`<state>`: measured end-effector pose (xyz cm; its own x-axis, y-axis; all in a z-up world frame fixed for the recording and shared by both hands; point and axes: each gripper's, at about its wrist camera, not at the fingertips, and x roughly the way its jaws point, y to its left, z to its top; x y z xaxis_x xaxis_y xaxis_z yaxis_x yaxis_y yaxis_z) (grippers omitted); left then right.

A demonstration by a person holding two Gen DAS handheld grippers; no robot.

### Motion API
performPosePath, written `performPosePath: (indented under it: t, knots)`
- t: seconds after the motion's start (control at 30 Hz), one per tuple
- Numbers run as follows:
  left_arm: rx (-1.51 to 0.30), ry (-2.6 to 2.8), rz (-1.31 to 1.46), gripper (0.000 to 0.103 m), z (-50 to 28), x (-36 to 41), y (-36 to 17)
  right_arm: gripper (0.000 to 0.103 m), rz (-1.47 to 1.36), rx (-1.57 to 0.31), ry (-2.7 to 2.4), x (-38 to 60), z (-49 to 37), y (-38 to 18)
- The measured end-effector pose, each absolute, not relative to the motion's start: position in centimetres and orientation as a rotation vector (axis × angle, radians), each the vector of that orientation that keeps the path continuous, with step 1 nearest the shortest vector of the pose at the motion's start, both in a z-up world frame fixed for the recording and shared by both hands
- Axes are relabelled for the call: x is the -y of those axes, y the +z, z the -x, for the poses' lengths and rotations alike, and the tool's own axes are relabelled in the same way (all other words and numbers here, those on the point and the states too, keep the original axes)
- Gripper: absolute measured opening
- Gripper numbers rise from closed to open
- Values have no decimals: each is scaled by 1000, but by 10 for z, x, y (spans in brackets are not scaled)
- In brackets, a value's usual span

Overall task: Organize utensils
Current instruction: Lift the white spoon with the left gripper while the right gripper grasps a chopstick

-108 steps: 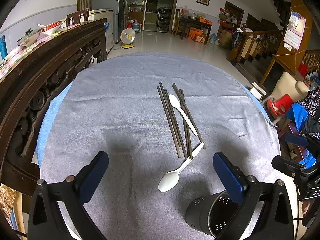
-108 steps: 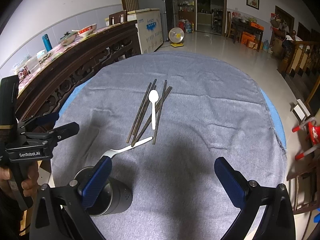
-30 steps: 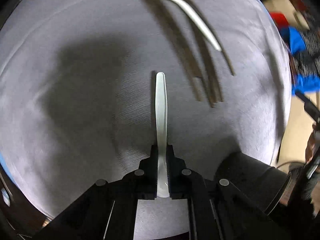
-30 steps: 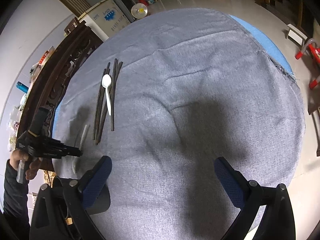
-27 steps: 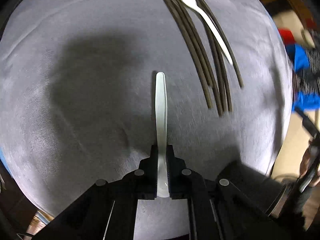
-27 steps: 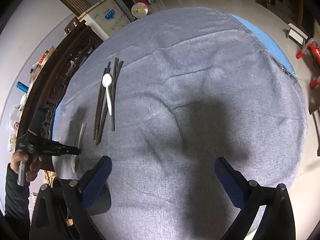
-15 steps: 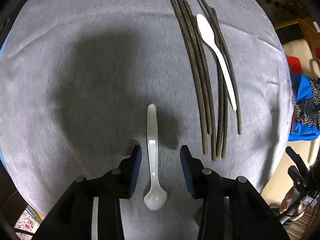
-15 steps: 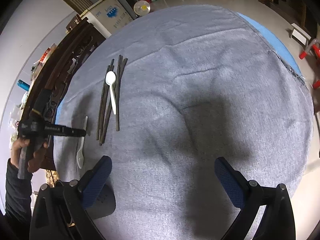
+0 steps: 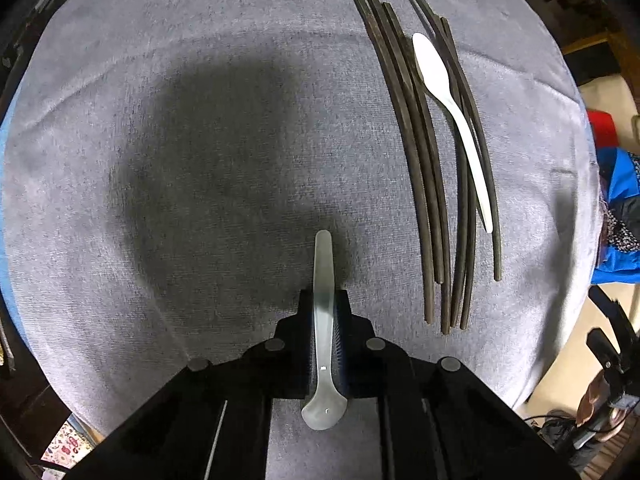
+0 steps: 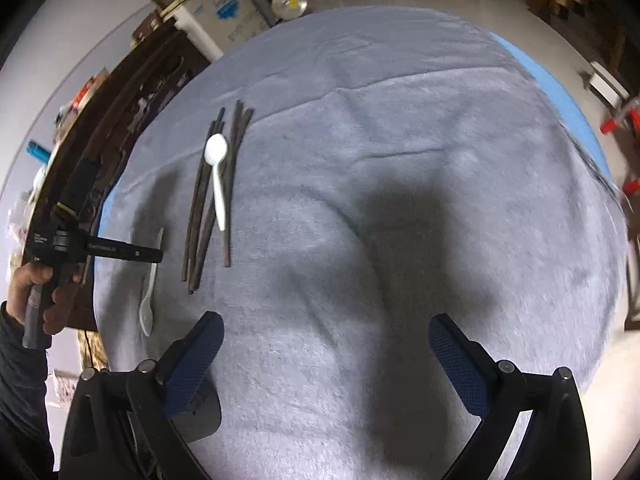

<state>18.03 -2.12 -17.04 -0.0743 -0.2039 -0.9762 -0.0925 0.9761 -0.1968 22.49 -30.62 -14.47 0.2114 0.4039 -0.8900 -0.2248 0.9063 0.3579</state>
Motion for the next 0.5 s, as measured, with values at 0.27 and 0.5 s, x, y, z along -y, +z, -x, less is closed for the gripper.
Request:
performPosePath:
  t: [0.27, 0.5]
  knots:
    - [-1621, -111, 263, 10, -167, 0, -174, 98, -124, -1394, 538, 237, -283, -143]
    - [-1606, -123, 293, 10, -161, -16, -168, 69, 41, -1406, 589, 153, -341, -134]
